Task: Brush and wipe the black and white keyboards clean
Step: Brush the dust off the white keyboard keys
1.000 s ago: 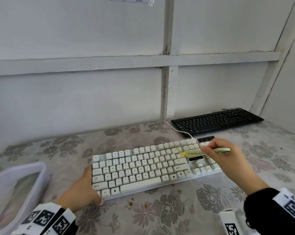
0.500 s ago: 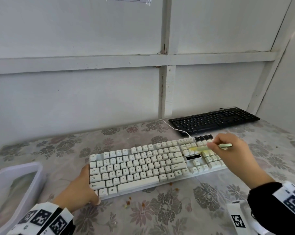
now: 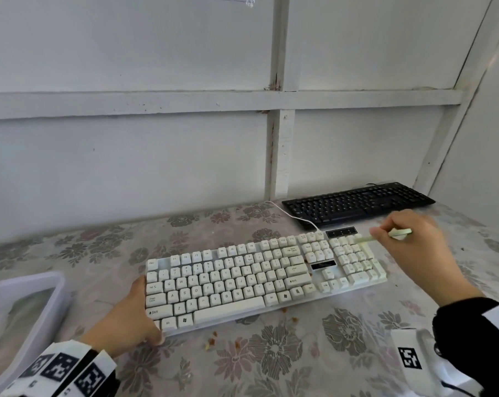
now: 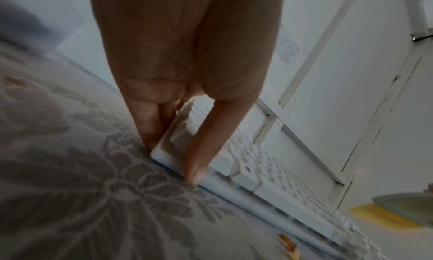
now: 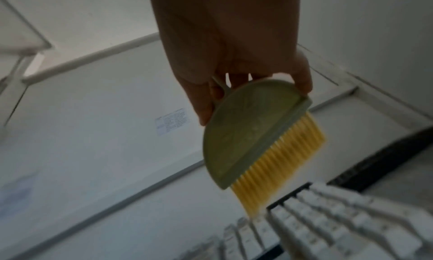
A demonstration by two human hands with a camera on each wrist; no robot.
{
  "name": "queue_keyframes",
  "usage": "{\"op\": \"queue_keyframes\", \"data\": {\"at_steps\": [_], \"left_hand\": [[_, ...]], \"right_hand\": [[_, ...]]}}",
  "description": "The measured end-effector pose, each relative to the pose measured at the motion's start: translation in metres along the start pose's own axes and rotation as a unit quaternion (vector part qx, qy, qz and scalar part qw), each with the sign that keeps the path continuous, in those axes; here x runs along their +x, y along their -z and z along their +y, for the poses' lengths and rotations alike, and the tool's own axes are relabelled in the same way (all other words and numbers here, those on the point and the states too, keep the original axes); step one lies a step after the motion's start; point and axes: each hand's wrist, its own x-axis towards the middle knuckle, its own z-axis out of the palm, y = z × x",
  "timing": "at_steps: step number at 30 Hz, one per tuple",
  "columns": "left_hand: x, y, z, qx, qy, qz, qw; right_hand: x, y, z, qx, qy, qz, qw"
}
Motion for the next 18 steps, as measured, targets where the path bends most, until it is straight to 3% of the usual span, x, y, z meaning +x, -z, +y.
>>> {"op": "queue_keyframes", "data": {"at_steps": [3,5,11,15,18], "left_hand": [[-0.001,0.0,-0.001,-0.011,0.006,0.007,1.0],[-0.002,-0.001,0.0,-0.01,0.006,0.006,1.0],[-0.004,0.0,0.002,-0.017,0.012,0.007,1.0],[-0.006,0.0,0.003,-0.02,0.014,0.009,1.0],[-0.006,0.0,0.004,-0.016,0.011,0.014,1.0]], "right_hand": [[-0.003,0.001,-0.01,0.11,-0.014,-0.073,0.991],[-0.004,-0.003,-0.005,0.123,-0.028,-0.131,0.983],[0.008,0.002,0.022,0.053,-0.038,-0.026,0.998],[0.008,0.006,0.022,0.173,-0.077,-0.105,0.976],[0.008,0.004,0.032,0.175,-0.082,-0.126,0.973]]}}
